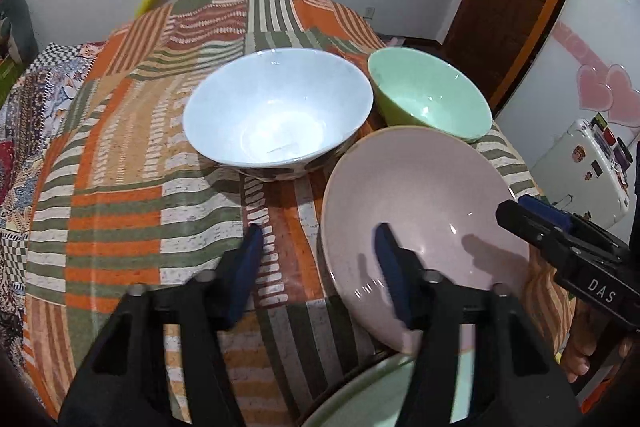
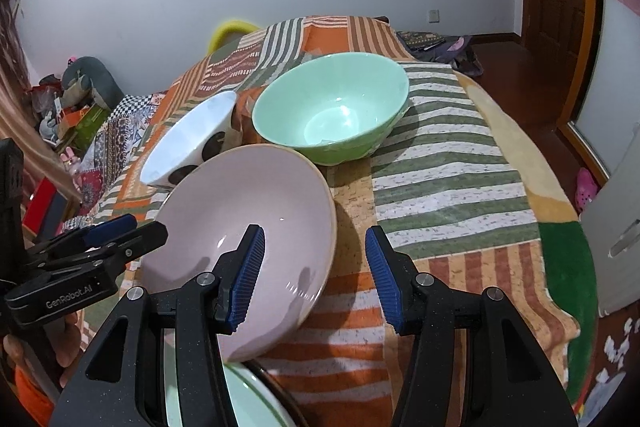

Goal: Organize plates and bowls
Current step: 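Move both grippers to the pale pink bowl and grasp its rim, then lift the pale pink bowl and carry it over the mint-green plate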

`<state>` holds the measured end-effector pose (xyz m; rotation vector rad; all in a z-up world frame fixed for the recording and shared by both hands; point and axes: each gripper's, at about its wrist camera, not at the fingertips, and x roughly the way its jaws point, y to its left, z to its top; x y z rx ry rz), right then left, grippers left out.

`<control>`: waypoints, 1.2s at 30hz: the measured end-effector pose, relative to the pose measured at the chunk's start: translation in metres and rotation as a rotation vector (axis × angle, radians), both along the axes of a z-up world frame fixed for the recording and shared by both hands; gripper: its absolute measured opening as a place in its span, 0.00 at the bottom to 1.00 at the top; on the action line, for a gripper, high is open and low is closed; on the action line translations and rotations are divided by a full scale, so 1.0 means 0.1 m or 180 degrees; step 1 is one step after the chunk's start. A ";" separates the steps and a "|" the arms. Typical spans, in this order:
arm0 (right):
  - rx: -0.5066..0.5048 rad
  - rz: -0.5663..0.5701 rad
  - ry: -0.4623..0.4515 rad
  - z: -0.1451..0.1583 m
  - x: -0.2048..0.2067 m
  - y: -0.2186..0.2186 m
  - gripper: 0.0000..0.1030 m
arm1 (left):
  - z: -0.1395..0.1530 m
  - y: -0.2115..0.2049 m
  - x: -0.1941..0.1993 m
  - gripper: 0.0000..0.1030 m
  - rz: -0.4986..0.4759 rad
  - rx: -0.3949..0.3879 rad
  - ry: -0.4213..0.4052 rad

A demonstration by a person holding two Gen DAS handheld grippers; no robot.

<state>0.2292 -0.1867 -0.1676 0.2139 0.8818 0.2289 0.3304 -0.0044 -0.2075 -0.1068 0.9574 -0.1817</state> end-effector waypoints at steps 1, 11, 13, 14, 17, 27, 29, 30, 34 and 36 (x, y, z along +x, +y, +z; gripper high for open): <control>0.0002 0.0010 0.0021 -0.02 0.02 0.00 0.47 | -0.02 0.00 0.02 0.43 -0.0006 -0.0010 0.0024; 0.0017 0.0019 0.0156 -0.12 0.07 0.01 0.15 | -0.18 -0.06 0.07 0.11 -0.0134 -0.0117 0.0148; 0.0081 0.0005 0.0181 -0.12 0.06 -0.03 0.13 | -0.16 -0.08 0.04 0.11 -0.0150 -0.0079 0.0124; 0.0106 0.0011 0.0193 -0.11 0.06 -0.05 0.13 | -0.16 -0.09 0.03 0.11 -0.0152 -0.0082 0.0128; 0.0081 0.0004 0.0196 -0.11 0.04 -0.03 0.13 | -0.13 -0.10 -0.01 0.11 -0.0164 -0.0096 0.0143; 0.0023 0.0006 0.0098 0.07 -0.14 0.01 0.13 | 0.11 -0.07 -0.28 0.11 -0.0158 -0.0097 0.0042; 0.0011 0.0021 0.0054 0.15 -0.21 0.04 0.13 | 0.20 -0.05 -0.35 0.11 -0.0150 -0.0106 -0.0001; 0.0003 0.0025 0.0034 0.18 -0.24 0.05 0.13 | 0.24 -0.04 -0.39 0.11 -0.0147 -0.0111 -0.0023; -0.0008 0.0047 -0.0073 0.32 -0.36 0.09 0.13 | 0.42 0.01 -0.56 0.11 -0.0139 -0.0115 -0.0125; -0.0002 0.0058 -0.0128 0.40 -0.41 0.12 0.13 | 0.53 0.03 -0.67 0.11 -0.0135 -0.0102 -0.0185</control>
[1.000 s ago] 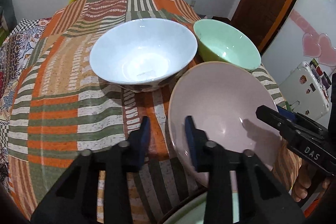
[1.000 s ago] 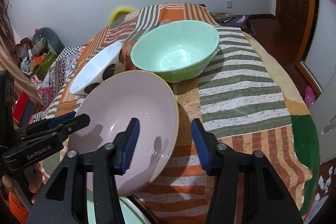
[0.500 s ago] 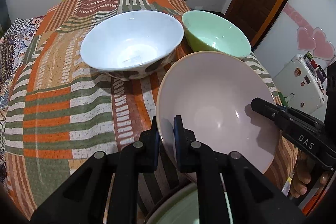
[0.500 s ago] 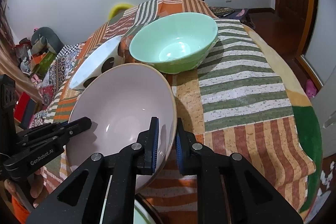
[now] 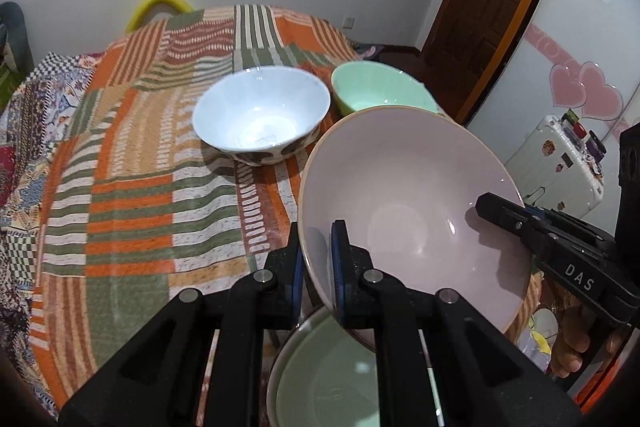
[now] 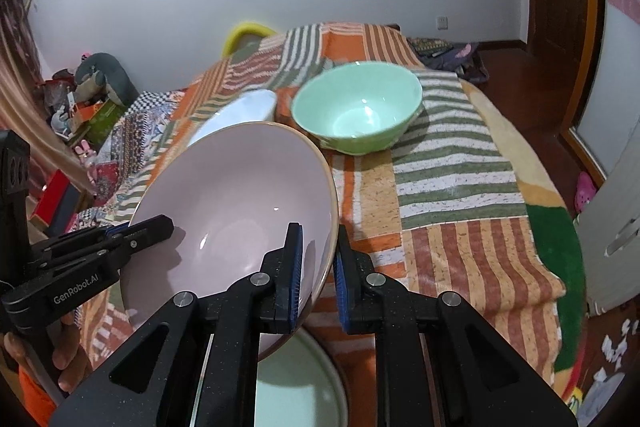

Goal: Organize plates and bowls
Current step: 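Lift the pale pink bowl and carry it over the mint-green plate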

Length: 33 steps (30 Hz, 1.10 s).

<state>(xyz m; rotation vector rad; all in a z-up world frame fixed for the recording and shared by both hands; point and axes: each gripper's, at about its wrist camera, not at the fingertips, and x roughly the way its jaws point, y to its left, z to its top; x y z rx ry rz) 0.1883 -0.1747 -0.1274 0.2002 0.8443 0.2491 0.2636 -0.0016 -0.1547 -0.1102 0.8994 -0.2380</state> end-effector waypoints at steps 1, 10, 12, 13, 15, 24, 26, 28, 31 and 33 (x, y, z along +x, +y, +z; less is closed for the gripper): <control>-0.0001 0.0011 -0.0027 0.04 -0.03 0.01 0.13 | 0.05 0.01 -0.05 0.11 0.0005 0.0008 -0.0030; 0.0002 0.0119 -0.0263 0.32 -0.32 0.21 0.13 | 0.43 0.16 -0.57 0.11 0.0088 0.0022 -0.0268; -0.0006 0.0152 -0.0302 0.35 -0.39 0.24 0.13 | 0.50 0.21 -0.70 0.11 0.0118 0.0028 -0.0312; -0.0013 0.0169 -0.0319 0.37 -0.41 0.26 0.13 | 0.51 0.24 -0.74 0.11 0.0130 0.0026 -0.0327; -0.0016 0.0201 -0.0361 0.40 -0.47 0.31 0.13 | 0.57 0.31 -0.85 0.11 0.0161 0.0017 -0.0356; 0.0033 0.0387 -0.0453 0.46 -0.66 0.59 0.13 | 0.66 0.61 -1.25 0.12 0.0344 0.0045 -0.0391; 0.0040 0.0444 -0.0449 0.44 -0.68 0.67 0.13 | 0.67 0.69 -1.33 0.12 0.0391 0.0058 -0.0392; 0.0047 0.0491 -0.0443 0.42 -0.71 0.74 0.13 | 0.67 0.77 -1.40 0.12 0.0437 0.0071 -0.0391; 0.0053 0.0572 -0.0419 0.38 -0.74 0.87 0.13 | 0.65 0.88 -1.50 0.12 0.0513 0.0081 -0.0376; 0.0055 0.0621 -0.0403 0.37 -0.76 0.95 0.13 | 0.62 0.96 -1.55 0.12 0.0562 0.0098 -0.0355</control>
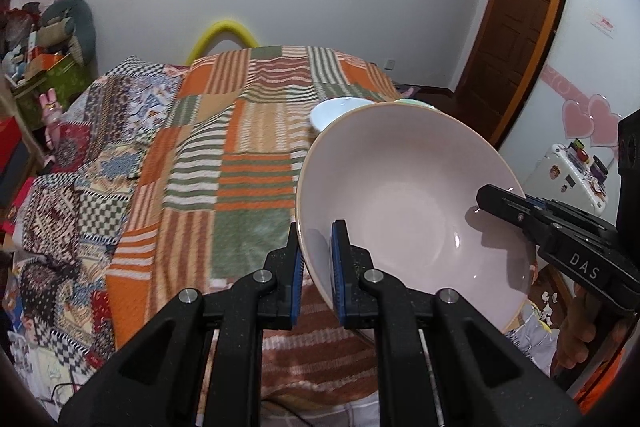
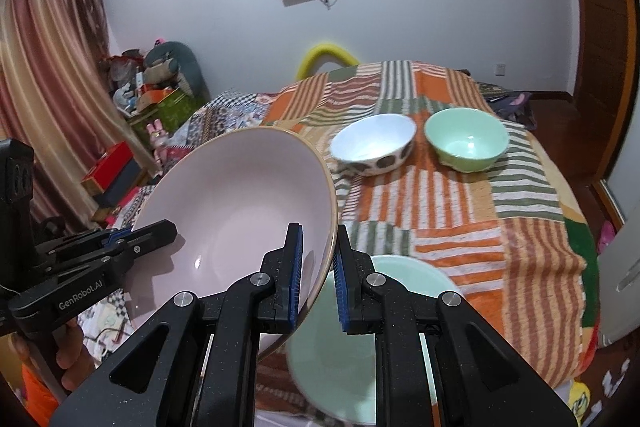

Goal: Organize plates and bowls
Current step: 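Lift the pale pink bowl and carry it over the mint-green plate, then lower the pale pink bowl onto the mint-green plate and open both grippers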

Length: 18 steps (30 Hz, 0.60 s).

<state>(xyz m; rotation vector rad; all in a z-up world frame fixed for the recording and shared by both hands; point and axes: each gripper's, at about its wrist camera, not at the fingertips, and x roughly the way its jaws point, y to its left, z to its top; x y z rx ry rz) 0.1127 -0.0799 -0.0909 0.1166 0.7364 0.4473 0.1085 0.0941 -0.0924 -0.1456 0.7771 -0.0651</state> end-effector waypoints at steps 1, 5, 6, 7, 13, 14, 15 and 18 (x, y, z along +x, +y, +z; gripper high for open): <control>-0.0003 0.0027 0.0012 -0.02 0.00 0.04 0.13 | -0.02 0.04 -0.02 0.12 0.0023 0.0005 0.0010; -0.0029 0.0145 0.0087 -0.10 0.00 0.22 0.13 | -0.12 0.19 -0.10 0.12 0.0118 0.0029 0.0085; -0.0038 0.0169 0.0105 -0.13 -0.01 0.25 0.13 | -0.16 0.23 -0.11 0.12 0.0145 0.0034 0.0117; -0.0050 0.0192 0.0124 -0.15 -0.01 0.28 0.13 | -0.19 0.27 -0.12 0.12 0.0161 0.0038 0.0139; -0.0123 0.0336 0.0315 -0.36 0.01 0.52 0.13 | -0.44 0.47 -0.13 0.12 0.0272 0.0072 0.0327; -0.0138 0.0358 0.0349 -0.40 0.01 0.56 0.13 | -0.49 0.50 -0.13 0.12 0.0289 0.0073 0.0367; -0.0154 0.0376 0.0381 -0.44 0.01 0.59 0.13 | -0.52 0.53 -0.12 0.12 0.0299 0.0072 0.0394; -0.0199 0.0424 0.0475 -0.55 0.03 0.67 0.13 | -0.64 0.60 -0.11 0.12 0.0329 0.0078 0.0482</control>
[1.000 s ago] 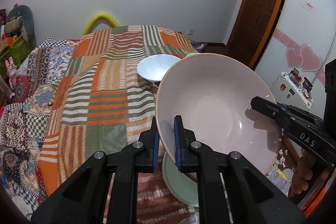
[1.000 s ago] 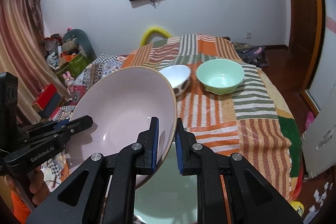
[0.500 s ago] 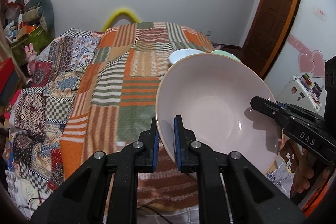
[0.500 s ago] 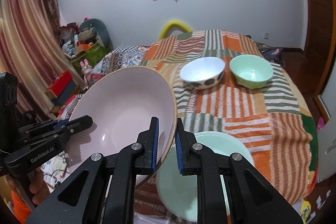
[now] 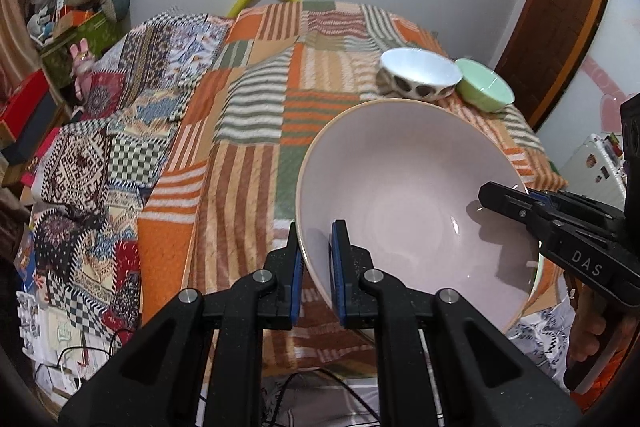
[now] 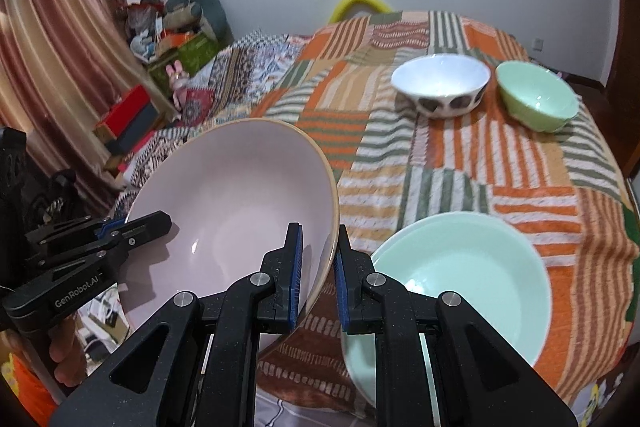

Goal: Organize plates and bowls
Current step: 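Lower the pale pink bowl onto the mint-green plate and open both grippers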

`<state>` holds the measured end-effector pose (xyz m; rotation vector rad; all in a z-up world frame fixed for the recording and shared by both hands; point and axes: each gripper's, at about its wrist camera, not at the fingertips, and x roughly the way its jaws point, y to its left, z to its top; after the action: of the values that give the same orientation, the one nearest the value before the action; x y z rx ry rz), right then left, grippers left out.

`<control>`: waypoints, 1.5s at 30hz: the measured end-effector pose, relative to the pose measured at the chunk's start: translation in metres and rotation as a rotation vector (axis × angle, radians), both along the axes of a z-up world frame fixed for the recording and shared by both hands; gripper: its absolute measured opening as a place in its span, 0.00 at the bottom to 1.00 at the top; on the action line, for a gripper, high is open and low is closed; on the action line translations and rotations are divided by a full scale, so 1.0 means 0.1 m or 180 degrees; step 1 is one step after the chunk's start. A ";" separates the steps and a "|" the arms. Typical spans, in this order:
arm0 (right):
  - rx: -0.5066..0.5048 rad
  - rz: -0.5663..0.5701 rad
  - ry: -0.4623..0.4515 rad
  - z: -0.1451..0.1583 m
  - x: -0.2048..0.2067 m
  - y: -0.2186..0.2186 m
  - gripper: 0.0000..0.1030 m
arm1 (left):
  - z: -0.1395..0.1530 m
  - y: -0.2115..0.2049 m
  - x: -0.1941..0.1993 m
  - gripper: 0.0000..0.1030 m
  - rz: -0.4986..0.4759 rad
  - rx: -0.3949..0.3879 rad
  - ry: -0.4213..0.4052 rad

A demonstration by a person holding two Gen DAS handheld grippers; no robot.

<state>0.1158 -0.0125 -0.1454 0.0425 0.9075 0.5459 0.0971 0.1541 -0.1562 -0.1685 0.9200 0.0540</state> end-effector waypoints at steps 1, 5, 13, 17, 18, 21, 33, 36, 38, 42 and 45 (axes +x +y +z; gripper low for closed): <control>-0.0012 0.0018 0.0032 -0.03 0.01 0.02 0.13 | -0.03 0.02 0.00 0.12 0.0007 0.0002 0.0024; -0.0075 0.0063 0.0153 -0.16 0.04 0.12 0.13 | -0.20 0.10 0.04 0.12 0.0034 -0.0027 0.0134; -0.0220 0.0127 0.0365 -0.42 0.10 0.25 0.13 | -0.55 0.22 0.16 0.12 0.0079 -0.0190 0.0416; -0.0281 0.0153 0.0446 -0.53 0.12 0.29 0.13 | -0.69 0.26 0.19 0.12 0.0104 -0.0229 0.0512; -0.0284 0.0157 0.0476 -0.56 0.13 0.29 0.13 | -0.71 0.26 0.19 0.12 0.0108 -0.0232 0.0530; -0.0295 0.0171 0.0536 -0.62 0.15 0.30 0.13 | -0.77 0.26 0.18 0.12 0.0115 -0.0230 0.0568; -0.0402 0.0243 0.0544 -0.67 0.15 0.35 0.16 | -0.84 0.21 0.19 0.12 0.0105 -0.0130 0.0625; -0.0428 0.0215 0.0511 -0.65 0.16 0.34 0.16 | -0.81 0.19 0.18 0.12 0.0088 -0.0066 0.0644; -0.0413 0.0211 0.0493 -0.62 0.17 0.31 0.16 | -0.77 0.18 0.16 0.12 0.0093 -0.0005 0.0626; -0.0354 0.0211 0.0380 -0.48 0.14 0.25 0.20 | -0.61 0.18 0.10 0.13 0.0122 0.0035 0.0529; -0.0325 0.0216 0.0255 -0.33 0.10 0.19 0.24 | -0.39 0.15 0.04 0.18 0.0105 0.0065 0.0348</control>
<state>0.1259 0.0065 -0.1788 -0.0594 1.0167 0.5634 0.1012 0.1693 -0.1957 -0.1631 1.0255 0.1039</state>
